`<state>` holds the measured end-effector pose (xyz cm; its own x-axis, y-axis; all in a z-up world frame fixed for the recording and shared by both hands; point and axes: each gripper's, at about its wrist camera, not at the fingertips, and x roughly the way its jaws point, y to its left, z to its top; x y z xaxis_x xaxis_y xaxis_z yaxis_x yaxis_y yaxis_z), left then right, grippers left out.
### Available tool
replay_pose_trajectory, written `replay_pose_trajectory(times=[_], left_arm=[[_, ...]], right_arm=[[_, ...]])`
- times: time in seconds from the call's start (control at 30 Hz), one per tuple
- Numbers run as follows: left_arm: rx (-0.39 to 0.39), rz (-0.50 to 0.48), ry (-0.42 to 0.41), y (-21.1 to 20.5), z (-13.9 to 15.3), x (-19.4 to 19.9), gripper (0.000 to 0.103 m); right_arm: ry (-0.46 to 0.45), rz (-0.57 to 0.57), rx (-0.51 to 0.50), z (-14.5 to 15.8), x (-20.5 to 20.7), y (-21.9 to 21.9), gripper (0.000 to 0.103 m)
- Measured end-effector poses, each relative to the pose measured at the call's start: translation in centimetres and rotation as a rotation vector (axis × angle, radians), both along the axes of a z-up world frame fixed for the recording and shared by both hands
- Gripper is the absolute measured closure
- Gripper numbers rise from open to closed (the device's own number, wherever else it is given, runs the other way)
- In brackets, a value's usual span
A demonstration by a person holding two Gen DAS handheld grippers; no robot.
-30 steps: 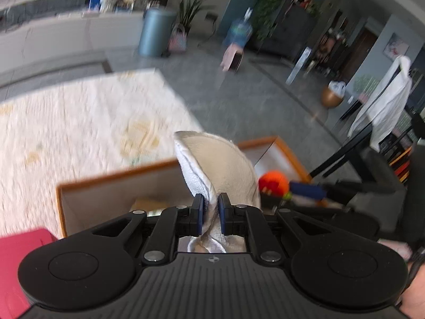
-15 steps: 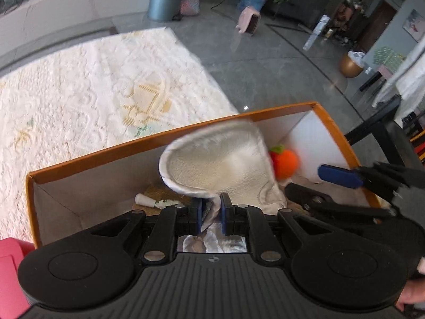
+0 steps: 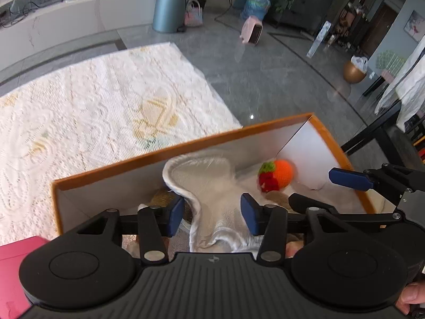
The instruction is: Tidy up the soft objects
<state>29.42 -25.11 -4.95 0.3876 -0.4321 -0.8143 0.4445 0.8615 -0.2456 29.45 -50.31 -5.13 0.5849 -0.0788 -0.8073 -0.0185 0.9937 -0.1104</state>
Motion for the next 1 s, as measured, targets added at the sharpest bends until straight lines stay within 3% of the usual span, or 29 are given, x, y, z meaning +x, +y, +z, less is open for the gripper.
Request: replay_pose_trajectory(times=[0.37,0.6,0.8,1.0], left_arm=[[-0.030,0.017,-0.216,2.8,6.9,-5.2,0.035],[-0.012,0.051,-0.362,6.0,10.0,-10.2,0.035],[-0.001,0.109,-0.501,9.6,11.7,-15.2,0.035],[0.026,0.240,-0.612,14.6,10.8,-20.5,0.035]], right_arm=[[-0.090,-0.001,-0.002,5.6,-3.9,1.4,0.020],[-0.190,-0.001,0.060,9.2,-8.7,3.7,0.016],[-0.302,-0.006,0.140,11.0,-13.9,6.5,0.012],[-0.437,0.002,0.238,10.8,-19.1,10.7,0.008]])
